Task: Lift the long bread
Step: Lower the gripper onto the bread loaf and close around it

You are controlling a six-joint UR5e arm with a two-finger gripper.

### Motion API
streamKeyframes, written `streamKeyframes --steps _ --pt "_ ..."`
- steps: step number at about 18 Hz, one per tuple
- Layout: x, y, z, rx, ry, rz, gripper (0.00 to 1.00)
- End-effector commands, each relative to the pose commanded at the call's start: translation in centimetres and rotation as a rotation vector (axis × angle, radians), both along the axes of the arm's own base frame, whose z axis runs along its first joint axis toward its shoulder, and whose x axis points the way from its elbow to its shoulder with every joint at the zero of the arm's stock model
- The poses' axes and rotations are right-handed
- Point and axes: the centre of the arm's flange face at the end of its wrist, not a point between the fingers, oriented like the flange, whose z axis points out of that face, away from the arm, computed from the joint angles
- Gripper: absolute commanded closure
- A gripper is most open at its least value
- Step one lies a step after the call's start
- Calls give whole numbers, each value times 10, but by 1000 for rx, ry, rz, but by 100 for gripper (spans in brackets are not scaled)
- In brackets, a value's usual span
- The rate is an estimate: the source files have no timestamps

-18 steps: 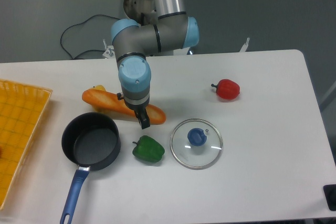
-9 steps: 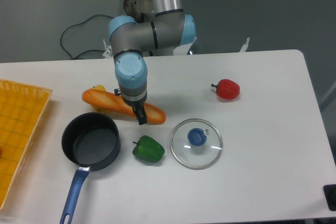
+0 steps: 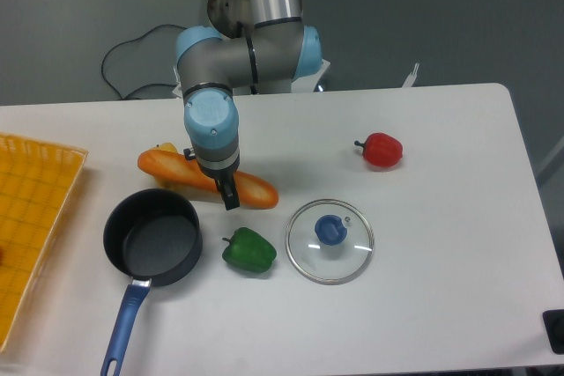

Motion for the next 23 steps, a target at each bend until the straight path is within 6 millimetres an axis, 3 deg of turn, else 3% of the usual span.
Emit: streamKeyframes --steps 6,23 --pt "7 2 -2 -2 -3 -12 0" --pt "-8 -4 -10 -26 12 -50 0"
